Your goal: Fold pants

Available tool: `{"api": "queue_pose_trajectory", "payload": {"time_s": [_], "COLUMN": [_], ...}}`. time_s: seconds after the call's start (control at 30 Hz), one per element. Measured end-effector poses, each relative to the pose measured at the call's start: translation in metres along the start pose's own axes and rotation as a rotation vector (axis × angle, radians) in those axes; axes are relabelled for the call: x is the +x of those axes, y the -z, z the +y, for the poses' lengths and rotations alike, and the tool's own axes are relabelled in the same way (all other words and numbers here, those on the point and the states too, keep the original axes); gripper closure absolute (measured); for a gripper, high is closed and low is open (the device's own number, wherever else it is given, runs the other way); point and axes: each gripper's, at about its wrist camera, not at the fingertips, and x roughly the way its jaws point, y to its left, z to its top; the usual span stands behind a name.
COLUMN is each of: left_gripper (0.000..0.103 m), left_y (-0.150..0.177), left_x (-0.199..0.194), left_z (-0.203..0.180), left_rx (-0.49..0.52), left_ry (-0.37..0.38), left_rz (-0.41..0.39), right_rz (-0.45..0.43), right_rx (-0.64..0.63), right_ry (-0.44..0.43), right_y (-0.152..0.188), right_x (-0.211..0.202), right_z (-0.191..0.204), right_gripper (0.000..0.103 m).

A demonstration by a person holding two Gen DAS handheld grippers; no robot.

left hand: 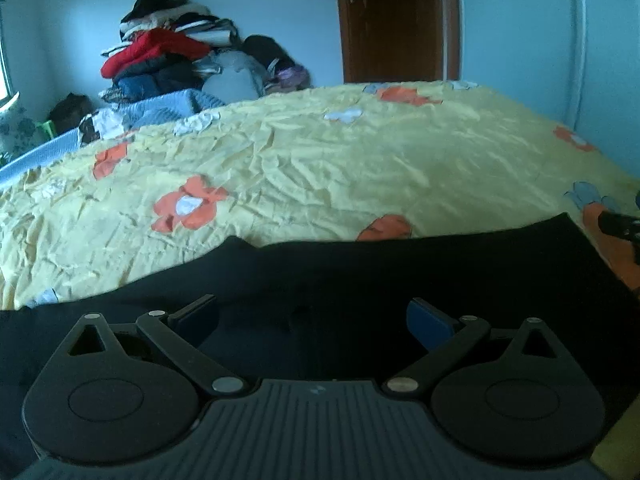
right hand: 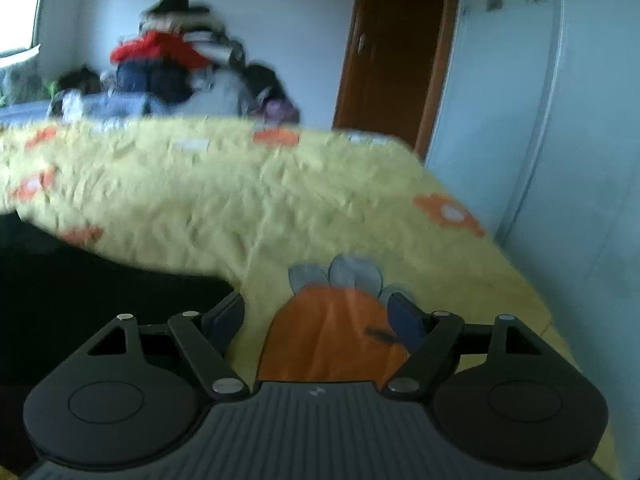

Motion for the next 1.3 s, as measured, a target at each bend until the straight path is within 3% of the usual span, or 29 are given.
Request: {"api": "queue_pose_trajectory", "payload": {"time_s": [0.1,0.13,0.17,0.2,0.27,0.33,0.4,0.47,0.57,0.67,0.77,0.8,0.93,1.0,1.07,1.2,1.3], "left_gripper": [0.001,0.000,0.000,0.000,0.002,0.001,0.001,0.000,0.000,0.003,0.001,0.001,0.001,0.001,0.000,0.001,0.002], "left_y": [0.003,0.004,0.005,0.005,0.005,0.008,0.010,0.012,0.013,0.010,0.011,0.013,0.016,0.012,0.006,-0.006,-0.014], "left_x": [0.007,0.013,0.017,0.017,0.009,-0.001,-0.002,0.008,0.013,0.006,-0.004,-0.006,-0.001,0.011,0.017,0.037,0.041], "left_z": [-0.003,-0.003,-0.004,-0.001,0.003,0.005,0.008,0.010,0.020,0.028,0.041,0.046,0.061,0.061,0.056,0.047,0.052], "left_rx": [0.004,0.024,0.039,0.035,0.024,0.036,0.020,0.001,-0.056,-0.076,-0.106,-0.123,-0.161,-0.151,-0.104,-0.066,-0.104], "left_ry": [0.007,-0.007,-0.024,-0.029,-0.038,-0.041,-0.029,-0.007,0.012,-0.008,-0.024,-0.023,-0.033,-0.042,-0.044,-0.084,-0.083], "left_rz": [0.012,0.017,0.017,0.006,-0.016,-0.040,-0.030,0.022,0.033,0.033,0.019,0.024,0.087,0.151,0.140,0.104,0.117], "right_rz": [0.042,0.080,0.121,0.091,0.082,0.012,0.020,0.067,0.170,0.158,0.150,0.161,0.201,0.253,0.307,0.299,0.304], "right_rx": [-0.031,-0.095,-0.167,-0.179,-0.151,-0.117,-0.099,-0.115,-0.126,-0.052,0.035,0.052,0.104,0.125,0.083,-0.091,-0.032], "right_ry": [-0.231,-0.237,-0.162,-0.101,-0.042,-0.167,-0.312,-0.352,-0.296,-0.252,-0.291,-0.294,-0.227,-0.262,-0.274,-0.175,-0.164], "right_y": [0.001,0.005,0.009,0.012,0.007,0.000,-0.003,0.001,0.014,0.010,0.008,0.007,-0.007,-0.013,-0.016,-0.023,-0.033], "right_x": [0.004,0.008,0.015,0.013,0.000,-0.023,-0.029,-0.021,0.002,-0.015,-0.020,-0.020,0.003,0.018,0.034,0.057,0.061], "right_z": [0.011,0.019,0.027,0.030,0.033,0.039,0.051,0.066,0.078,0.083,0.082,0.083,0.090,0.093,0.099,0.120,0.115], "right_gripper": [0.024,0.024,0.024,0.014,0.014,0.014,0.014,0.014,0.014,0.013,0.000,0.000,0.000,0.000,0.000,0.000,0.000]}}
